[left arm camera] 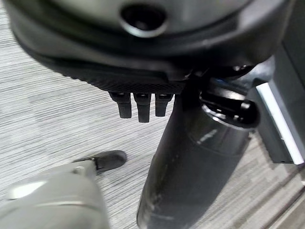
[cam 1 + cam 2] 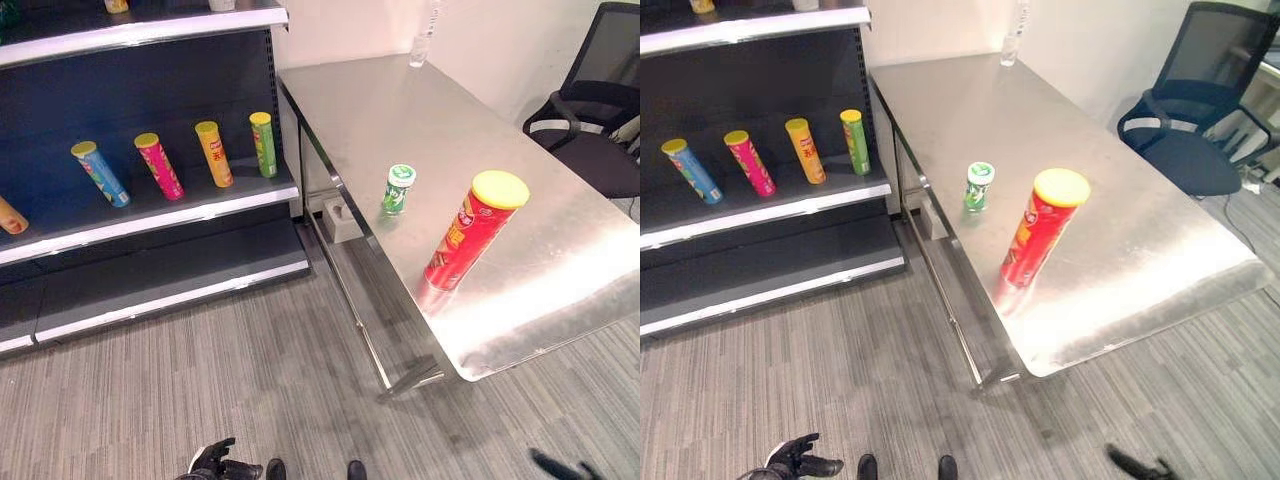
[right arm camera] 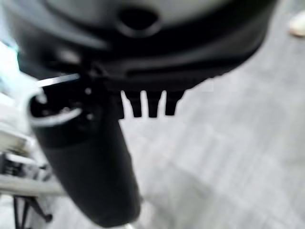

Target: Put the goods on the table back onto the shelves and tidy them up.

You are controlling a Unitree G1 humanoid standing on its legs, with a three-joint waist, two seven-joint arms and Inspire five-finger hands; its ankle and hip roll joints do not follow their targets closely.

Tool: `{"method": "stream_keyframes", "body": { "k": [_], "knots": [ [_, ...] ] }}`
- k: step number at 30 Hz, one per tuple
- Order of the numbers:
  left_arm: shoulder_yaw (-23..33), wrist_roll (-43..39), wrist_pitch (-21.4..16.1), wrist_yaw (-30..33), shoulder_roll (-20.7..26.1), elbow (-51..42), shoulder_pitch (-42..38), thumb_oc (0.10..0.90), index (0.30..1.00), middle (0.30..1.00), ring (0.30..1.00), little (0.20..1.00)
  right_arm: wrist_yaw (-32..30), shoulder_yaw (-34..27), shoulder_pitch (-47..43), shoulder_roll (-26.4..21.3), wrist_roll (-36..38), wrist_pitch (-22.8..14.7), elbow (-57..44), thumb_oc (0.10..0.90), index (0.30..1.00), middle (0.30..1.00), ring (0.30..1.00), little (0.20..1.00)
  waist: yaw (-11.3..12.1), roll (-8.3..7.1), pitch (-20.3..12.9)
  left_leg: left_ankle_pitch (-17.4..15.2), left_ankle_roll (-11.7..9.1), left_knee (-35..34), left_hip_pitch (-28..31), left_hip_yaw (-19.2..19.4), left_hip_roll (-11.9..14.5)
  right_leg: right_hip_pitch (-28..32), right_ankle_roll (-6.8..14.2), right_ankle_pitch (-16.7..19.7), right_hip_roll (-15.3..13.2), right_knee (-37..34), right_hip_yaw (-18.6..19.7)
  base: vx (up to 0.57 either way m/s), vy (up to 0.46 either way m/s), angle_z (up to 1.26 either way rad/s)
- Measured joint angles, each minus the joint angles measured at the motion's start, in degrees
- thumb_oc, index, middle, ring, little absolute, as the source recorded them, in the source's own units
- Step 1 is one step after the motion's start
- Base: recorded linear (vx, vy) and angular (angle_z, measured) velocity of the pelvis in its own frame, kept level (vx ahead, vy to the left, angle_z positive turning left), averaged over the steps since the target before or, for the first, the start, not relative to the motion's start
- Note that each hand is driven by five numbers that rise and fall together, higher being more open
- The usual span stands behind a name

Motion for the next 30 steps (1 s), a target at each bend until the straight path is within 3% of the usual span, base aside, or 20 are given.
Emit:
{"method": "stream_keyframes", "body": {
  "k": [3,4,5,6,8,9,12,14,18,24,25,30],
  "knots": [
    [0.12,0.15,0.17,-0.04,-0.15,-0.35,-0.26,0.800,0.900,0.900,0.900,0.900,-0.89,-2.55,0.15,0.01,0.03,1.13,-2.43,0.800,0.900,0.900,0.900,0.900,-0.26,-0.05,-0.28,-0.09,-0.11,0.02,-0.04,-0.05,0.64,0.08,-0.19,-0.29,-0.13,0.02,-0.19,0.09,-0.027,0.03],
    [1.41,1.07,0.75,0.01,-1.43,-1.01,1.02,0.800,0.900,0.900,0.900,0.900,-0.94,-13.23,3.42,0.83,0.29,7.93,-18.91,0.800,0.900,0.900,0.900,0.900,-1.13,1.01,-0.26,-0.75,-0.94,-0.27,0.13,0.09,-0.04,0.53,-0.29,-0.62,-0.64,0.02,-1.05,0.00,0.000,0.00],
    [0.93,1.24,0.93,-0.04,-2.69,-1.07,2.03,0.800,0.900,0.900,0.900,0.900,-1.27,-17.16,5.98,-1.24,0.28,7.85,-28.41,0.800,0.900,0.900,0.900,0.900,-1.43,2.81,-0.99,-1.15,-0.74,-0.31,-0.04,0.58,-0.41,0.61,-0.32,-0.66,-1.06,0.00,-0.74,0.02,-0.012,-0.09],
    [-0.29,2.41,0.23,-0.08,-4.60,-1.52,2.78,0.800,0.900,0.900,0.900,0.900,-3.77,-16.18,6.94,-14.24,-1.51,-0.85,-33.56,0.800,0.900,0.900,0.900,0.900,-2.25,5.73,-1.31,-1.30,-0.45,-0.28,0.90,1.30,-1.44,1.10,-0.26,-0.62,-2.00,0.03,-0.18,0.01,-0.010,-0.20],
    [-0.06,2.92,0.13,-0.01,-4.04,-1.44,2.81,0.800,0.900,0.900,0.900,0.900,-5.40,-16.14,4.07,-22.83,-3.70,-2.11,-35.51,0.800,0.900,0.900,0.900,0.900,-2.71,5.65,-1.43,-1.21,-0.27,-0.12,1.40,1.37,-1.47,1.05,-0.24,-0.59,-1.85,0.05,0.21,0.00,-0.007,-0.12],
    [0.12,3.32,0.11,0.05,-3.41,-1.58,2.71,0.800,0.900,0.900,0.900,0.900,-5.95,-16.32,2.97,-23.75,-4.22,-3.30,-37.24,0.800,0.900,0.900,0.900,0.900,-2.68,4.63,-1.56,-0.99,-0.29,-0.05,1.32,1.33,-1.15,0.99,-0.25,-0.60,-1.44,0.05,0.02,0.00,0.000,0.00],
    [0.28,3.47,0.02,-0.22,-2.63,-1.57,2.52,0.800,0.900,0.900,0.900,0.900,-6.04,-14.36,-1.31,-20.61,-4.63,-6.47,-49.68,0.800,0.900,0.900,0.900,0.900,-2.50,1.81,-1.27,-0.83,-0.46,0.00,1.69,1.44,-0.09,1.06,-0.28,-0.59,-0.33,0.01,0.29,0.00,0.007,-0.06],
    [0.14,3.77,0.03,-1.23,-3.37,-1.63,2.47,0.800,0.900,0.900,0.900,0.900,-5.39,-11.03,-1.88,-20.33,-5.02,-6.78,-56.79,0.800,0.900,0.900,0.900,0.900,-2.41,1.09,-1.06,-0.82,-0.48,0.01,1.71,1.35,-0.07,1.20,-0.36,-0.52,-0.33,0.01,0.03,0.00,0.012,0.04],
    [-0.12,4.56,-0.07,-1.57,-3.39,-2.27,2.32,0.800,0.900,0.900,0.900,0.900,-1.34,-6.27,-3.10,-17.91,-5.79,-9.53,-67.37,0.800,0.900,0.900,0.900,0.900,-1.31,1.19,-1.09,-0.84,-0.43,0.01,1.89,1.07,-0.29,1.71,-0.52,-0.41,-0.91,0.02,-0.44,-0.03,0.027,0.11],
    [-0.24,4.58,0.09,-1.59,-3.25,-2.62,2.76,0.800,0.900,0.900,0.900,0.900,1.79,0.42,-6.19,-16.10,-5.23,-9.22,-66.68,0.800,0.900,0.900,0.900,0.900,-0.74,1.19,-1.08,-1.05,-0.13,0.00,1.74,1.71,-1.08,1.30,-0.03,-0.71,-1.80,0.02,0.17,-0.05,0.037,-0.08],
    [-0.29,4.58,0.22,-1.55,-3.04,-2.61,3.29,0.800,0.900,0.900,0.900,0.900,1.69,3.42,-9.53,-14.12,-4.64,-8.76,-66.81,0.800,0.900,0.900,0.900,0.900,-0.88,1.23,-1.10,-1.18,0.06,-0.01,1.89,3.49,-1.15,0.48,0.84,-0.21,-1.77,0.04,1.52,-0.07,0.033,-0.50],
    [-0.27,4.59,0.11,-1.66,-3.23,-2.92,1.58,0.800,0.900,0.900,0.900,0.900,2.93,5.82,-10.22,-13.29,-4.51,-8.72,-67.74,0.800,0.900,0.900,0.900,0.900,-0.92,1.34,-1.06,-1.18,0.09,-0.03,1.64,4.56,-1.07,-0.14,1.18,0.24,-1.87,0.02,2.51,-0.02,0.013,-0.14]
  ]
}}
